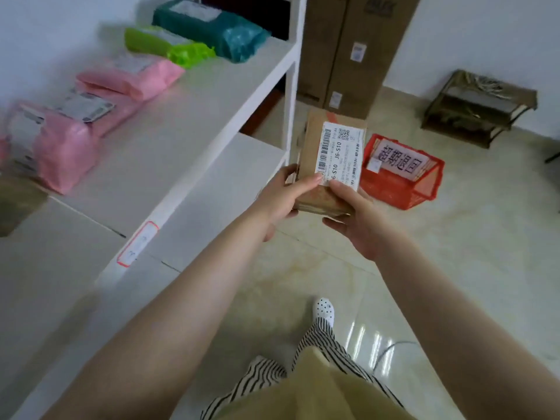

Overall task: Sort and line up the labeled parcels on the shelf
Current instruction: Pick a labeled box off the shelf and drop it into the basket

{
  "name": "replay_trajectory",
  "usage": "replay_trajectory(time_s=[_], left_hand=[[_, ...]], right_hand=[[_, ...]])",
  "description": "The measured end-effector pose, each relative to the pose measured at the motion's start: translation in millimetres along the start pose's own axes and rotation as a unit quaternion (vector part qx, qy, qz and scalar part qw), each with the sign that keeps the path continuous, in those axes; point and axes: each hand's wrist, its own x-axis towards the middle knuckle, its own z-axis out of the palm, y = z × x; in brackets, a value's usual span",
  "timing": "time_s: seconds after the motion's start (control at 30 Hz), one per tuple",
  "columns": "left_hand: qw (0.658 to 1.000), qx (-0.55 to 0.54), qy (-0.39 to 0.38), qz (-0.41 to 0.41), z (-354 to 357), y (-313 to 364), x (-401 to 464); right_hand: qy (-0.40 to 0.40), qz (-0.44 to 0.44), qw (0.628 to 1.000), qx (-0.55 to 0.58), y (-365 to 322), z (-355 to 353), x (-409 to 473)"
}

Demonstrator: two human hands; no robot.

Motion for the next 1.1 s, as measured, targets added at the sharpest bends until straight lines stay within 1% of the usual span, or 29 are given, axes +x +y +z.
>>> replay_trajectory(time_s=[0.07,0.13,0.2,0.3,0.4,0.57,0.7,0.93,1.1], left_hand=[[0.999,0.013,-0.027,-0.015,24.6,-7.0,18.1],[0.997,0.033,-0.059,-0.030,65.6,-6.5,47.0],[0.996,0.040,-0.074,-0.041,89.4,-8.5,69.0],[0.991,0.060,-0.106,-0.060,150.7,-0.3,116.1],[0.988,0.063,-0.120,-0.068,204.5,18.2,158.8],[0.989,0.030,-0.137,-0.040,279.1,54.9,226.2],[0.987,0.031,-0.156,-0.021,320.2,79.9,273.2],[0.980,0.030,-0.186,-0.070,380.3,113.2,388.0],[0.977,0.028,-0.193,-0.086,424.3,151.5,479.6]], right_hand=[[0.027,0.007,1.000,0.006,7.1,-30.8,7.7],[0.062,0.010,0.998,0.016,6.9,-75.5,18.3],[0.080,0.019,0.996,0.018,7.4,-101.7,26.9],[0.110,0.024,0.993,0.037,-5.5,-166.4,49.6],[0.132,0.023,0.990,0.051,-30.4,-221.0,74.7],[0.130,-0.010,0.991,0.042,-81.6,-301.6,118.6],[0.140,-0.017,0.989,0.050,-114.9,-347.0,153.1],[0.143,-0.028,0.986,0.081,-164.8,-420.3,234.8],[0.169,-0.024,0.982,0.079,-214.0,-475.0,308.1]])
